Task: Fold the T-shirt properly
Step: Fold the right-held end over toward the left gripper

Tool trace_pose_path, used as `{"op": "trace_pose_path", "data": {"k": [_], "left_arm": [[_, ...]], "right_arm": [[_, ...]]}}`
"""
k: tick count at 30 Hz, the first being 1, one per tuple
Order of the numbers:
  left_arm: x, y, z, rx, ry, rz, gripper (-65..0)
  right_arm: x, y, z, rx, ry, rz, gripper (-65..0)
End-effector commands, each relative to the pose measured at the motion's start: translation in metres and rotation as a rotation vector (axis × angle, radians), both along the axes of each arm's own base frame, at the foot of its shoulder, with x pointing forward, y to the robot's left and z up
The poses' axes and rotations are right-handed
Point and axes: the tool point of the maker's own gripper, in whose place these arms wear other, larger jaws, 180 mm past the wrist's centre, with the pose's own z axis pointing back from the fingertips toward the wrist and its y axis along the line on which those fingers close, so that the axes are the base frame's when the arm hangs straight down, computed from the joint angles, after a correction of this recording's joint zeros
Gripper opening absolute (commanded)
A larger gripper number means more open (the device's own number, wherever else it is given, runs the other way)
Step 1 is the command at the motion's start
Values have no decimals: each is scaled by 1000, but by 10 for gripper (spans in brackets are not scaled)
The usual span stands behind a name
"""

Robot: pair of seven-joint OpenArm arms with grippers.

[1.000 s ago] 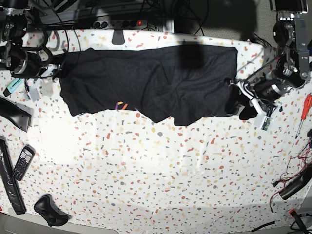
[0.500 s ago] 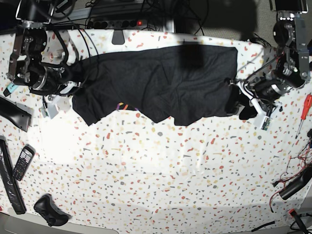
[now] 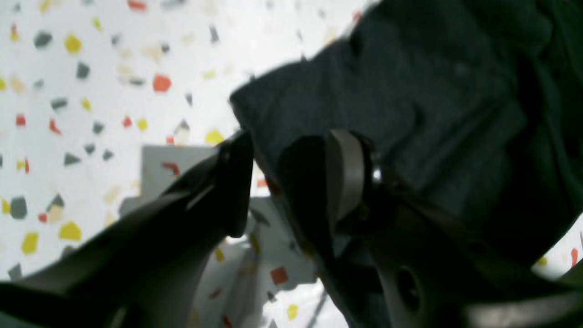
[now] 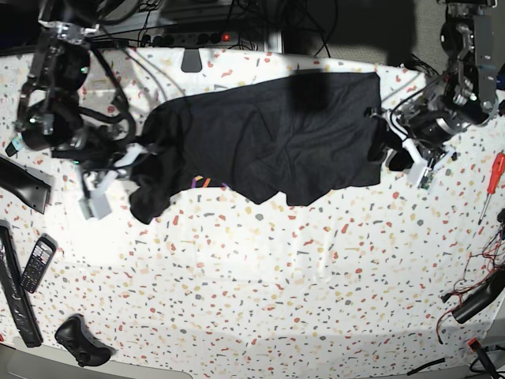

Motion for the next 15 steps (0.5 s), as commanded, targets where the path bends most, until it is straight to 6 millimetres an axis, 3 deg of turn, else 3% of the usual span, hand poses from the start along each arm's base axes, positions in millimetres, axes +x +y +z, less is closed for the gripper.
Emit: {"op": "trace_pose_path", "data": {"k": [1, 7, 15], "left_arm": [[7, 1, 13, -8, -48, -5, -396], [8, 18, 15, 4, -53, 43, -396], [12, 94, 32, 97, -106, 224, -396]], "right_arm": [[7, 17, 20, 53, -71, 32, -650], [-6, 110, 27, 137, -90, 201, -650], [-37, 206, 25, 126, -76, 419, -650]]}}
